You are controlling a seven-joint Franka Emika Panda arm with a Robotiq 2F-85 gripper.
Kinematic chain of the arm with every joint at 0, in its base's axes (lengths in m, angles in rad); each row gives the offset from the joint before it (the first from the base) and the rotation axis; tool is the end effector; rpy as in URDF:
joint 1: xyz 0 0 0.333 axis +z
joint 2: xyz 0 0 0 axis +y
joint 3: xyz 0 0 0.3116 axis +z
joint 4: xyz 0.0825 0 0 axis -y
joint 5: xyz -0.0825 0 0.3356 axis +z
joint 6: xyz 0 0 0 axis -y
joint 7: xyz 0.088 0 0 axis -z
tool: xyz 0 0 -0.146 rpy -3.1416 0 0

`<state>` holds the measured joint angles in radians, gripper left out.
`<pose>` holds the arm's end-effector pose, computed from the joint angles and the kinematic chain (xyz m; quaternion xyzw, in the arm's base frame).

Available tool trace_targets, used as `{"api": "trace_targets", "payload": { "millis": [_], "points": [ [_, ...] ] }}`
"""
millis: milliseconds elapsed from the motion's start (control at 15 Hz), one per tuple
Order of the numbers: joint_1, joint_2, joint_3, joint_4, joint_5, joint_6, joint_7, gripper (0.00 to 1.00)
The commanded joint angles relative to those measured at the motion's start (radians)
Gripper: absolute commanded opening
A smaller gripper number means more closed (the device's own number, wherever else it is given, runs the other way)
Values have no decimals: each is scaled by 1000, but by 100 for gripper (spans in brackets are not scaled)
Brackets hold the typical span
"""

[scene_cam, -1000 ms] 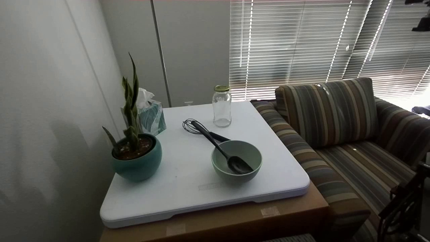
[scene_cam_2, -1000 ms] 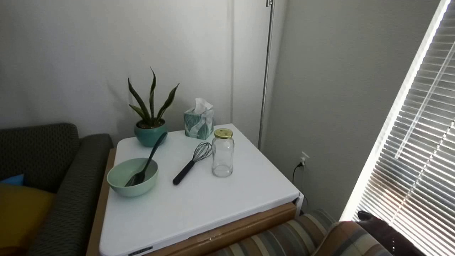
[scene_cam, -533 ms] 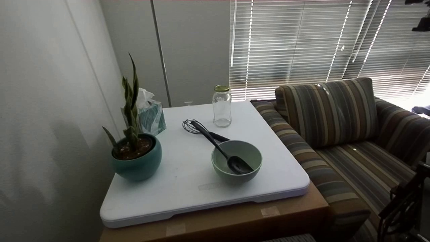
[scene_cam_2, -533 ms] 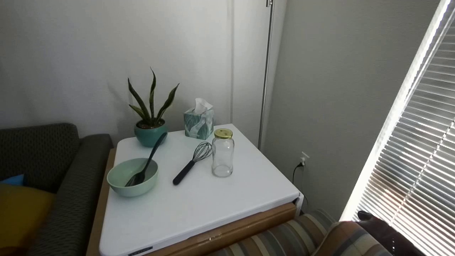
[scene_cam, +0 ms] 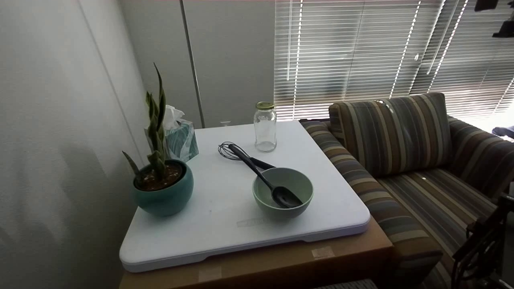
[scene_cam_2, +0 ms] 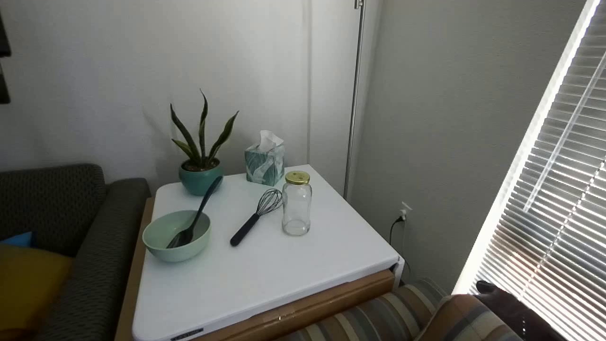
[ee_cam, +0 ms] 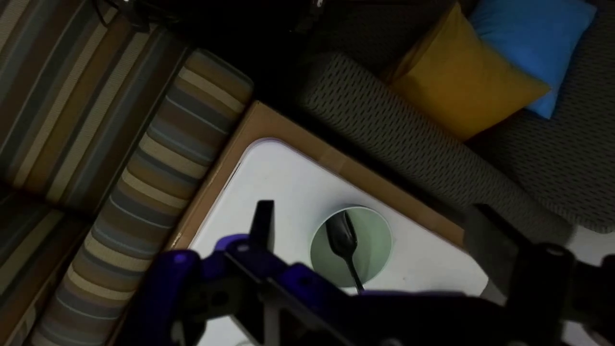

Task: Move the whisking spoon to the right of the table

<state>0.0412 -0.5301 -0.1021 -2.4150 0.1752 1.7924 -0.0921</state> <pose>0.3336 -0.0011 0.4668 -0.9928 -0.0004 0.0400 0.1130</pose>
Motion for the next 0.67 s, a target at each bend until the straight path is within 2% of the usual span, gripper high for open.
{"api": "trace_targets", "payload": {
  "millis": [0, 200, 267, 333, 467, 600],
  "points": [
    [-6, 169, 58, 106, -12, 37, 43, 100],
    [5, 286, 113, 187, -46, 66, 83, 100],
    [12, 335, 122, 232, -48, 20, 79, 100],
    [2, 226, 110, 137, -25, 58, 69, 100],
    [11, 297, 129, 187, -32, 53, 77, 100],
    [17, 302, 132, 191, -27, 69, 53, 100]
  ]
}}
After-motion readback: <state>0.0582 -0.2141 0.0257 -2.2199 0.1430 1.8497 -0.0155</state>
